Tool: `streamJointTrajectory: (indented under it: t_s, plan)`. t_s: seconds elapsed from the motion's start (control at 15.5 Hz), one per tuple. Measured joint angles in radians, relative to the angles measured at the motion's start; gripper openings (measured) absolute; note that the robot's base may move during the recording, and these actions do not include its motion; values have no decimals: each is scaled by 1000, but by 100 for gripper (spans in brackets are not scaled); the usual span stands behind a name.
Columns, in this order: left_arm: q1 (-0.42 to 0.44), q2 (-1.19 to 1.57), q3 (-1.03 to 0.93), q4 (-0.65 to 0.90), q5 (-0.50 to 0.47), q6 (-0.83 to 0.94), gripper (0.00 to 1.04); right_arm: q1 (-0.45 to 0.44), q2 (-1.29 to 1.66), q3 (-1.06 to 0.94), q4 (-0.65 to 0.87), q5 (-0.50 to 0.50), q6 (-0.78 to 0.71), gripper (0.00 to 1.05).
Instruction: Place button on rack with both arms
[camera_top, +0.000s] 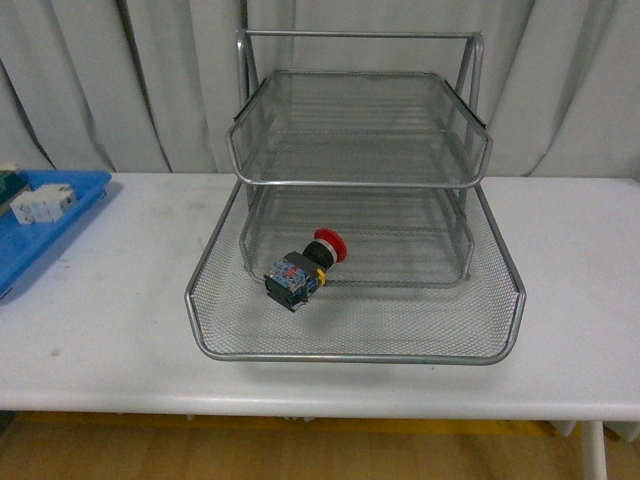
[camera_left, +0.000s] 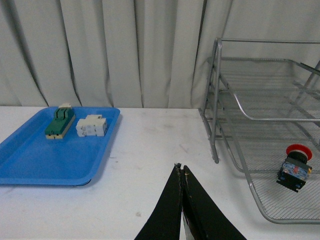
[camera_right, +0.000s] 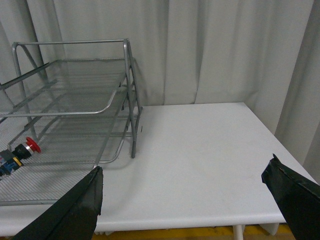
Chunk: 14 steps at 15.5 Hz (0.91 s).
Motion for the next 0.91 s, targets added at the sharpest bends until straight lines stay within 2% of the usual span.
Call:
streamJointTrajectory:
  t_s: [0.71,0.78,0.84,0.91]
  plan:
    - [0,-269,0,-262,0,0,2,0,0,0,0,0,0,98]
    - [0,-293,1,-298,0,0,2,0,0,0,0,0,0,98]
    - [0,-402,0,-449,3,0,2,0,0,0,0,0,0,98]
    - [0,-437,4,-425,1,0,2,0,0,0,0,0,0,98]
